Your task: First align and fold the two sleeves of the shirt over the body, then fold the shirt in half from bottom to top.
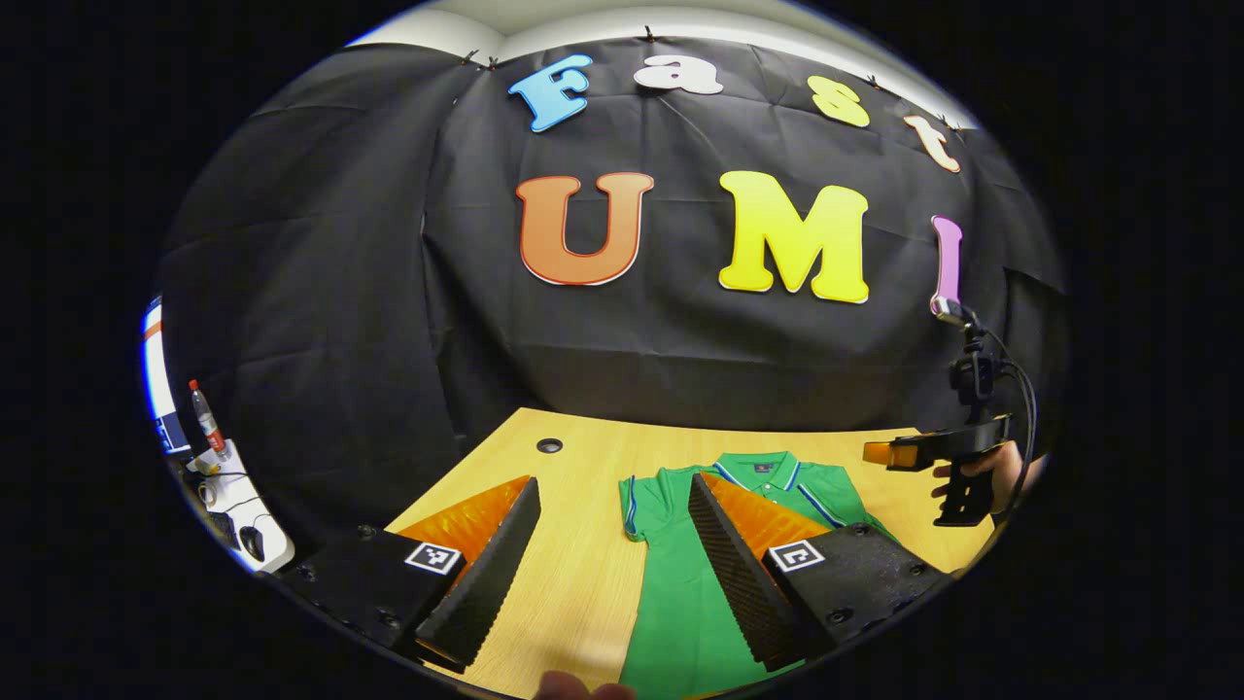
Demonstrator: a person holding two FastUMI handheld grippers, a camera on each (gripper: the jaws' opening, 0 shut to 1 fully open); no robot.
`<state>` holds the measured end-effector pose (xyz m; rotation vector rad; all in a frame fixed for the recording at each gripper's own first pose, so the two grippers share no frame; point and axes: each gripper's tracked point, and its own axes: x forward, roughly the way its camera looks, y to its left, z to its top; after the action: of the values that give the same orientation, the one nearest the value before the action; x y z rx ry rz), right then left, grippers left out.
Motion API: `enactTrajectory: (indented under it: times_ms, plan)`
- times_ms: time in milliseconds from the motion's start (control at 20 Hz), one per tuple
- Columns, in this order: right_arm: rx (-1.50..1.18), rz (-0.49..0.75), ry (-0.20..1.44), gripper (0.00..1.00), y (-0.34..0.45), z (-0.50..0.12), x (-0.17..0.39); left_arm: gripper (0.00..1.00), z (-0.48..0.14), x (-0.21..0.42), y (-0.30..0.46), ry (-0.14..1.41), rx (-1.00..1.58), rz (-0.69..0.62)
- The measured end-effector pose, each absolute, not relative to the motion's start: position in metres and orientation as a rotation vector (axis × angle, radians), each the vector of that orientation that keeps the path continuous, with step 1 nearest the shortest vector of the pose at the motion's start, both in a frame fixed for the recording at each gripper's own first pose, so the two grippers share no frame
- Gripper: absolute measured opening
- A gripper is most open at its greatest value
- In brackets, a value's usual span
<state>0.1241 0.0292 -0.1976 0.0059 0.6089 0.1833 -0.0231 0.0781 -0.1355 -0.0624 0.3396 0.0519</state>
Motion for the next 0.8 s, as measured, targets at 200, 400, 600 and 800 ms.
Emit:
enactTrajectory:
  times_ms: [200,400,600,800]
  plan:
    - [-0.056,0.200,0.556,0.92,0.006,-0.154,0.072,0.99,-0.169,0.004,0.068,0.410,-0.086,-0.040]
    - [-0.071,0.165,0.489,0.93,-0.025,-0.116,0.029,0.99,-0.198,0.033,0.058,0.472,-0.134,-0.099]
    - [-0.084,0.118,0.440,0.89,-0.049,-0.092,0.001,0.99,-0.227,0.067,0.050,0.553,-0.132,-0.157]
    - [-0.087,0.085,0.434,0.90,-0.065,-0.083,-0.014,0.99,-0.269,0.100,0.049,0.642,-0.165,-0.166]
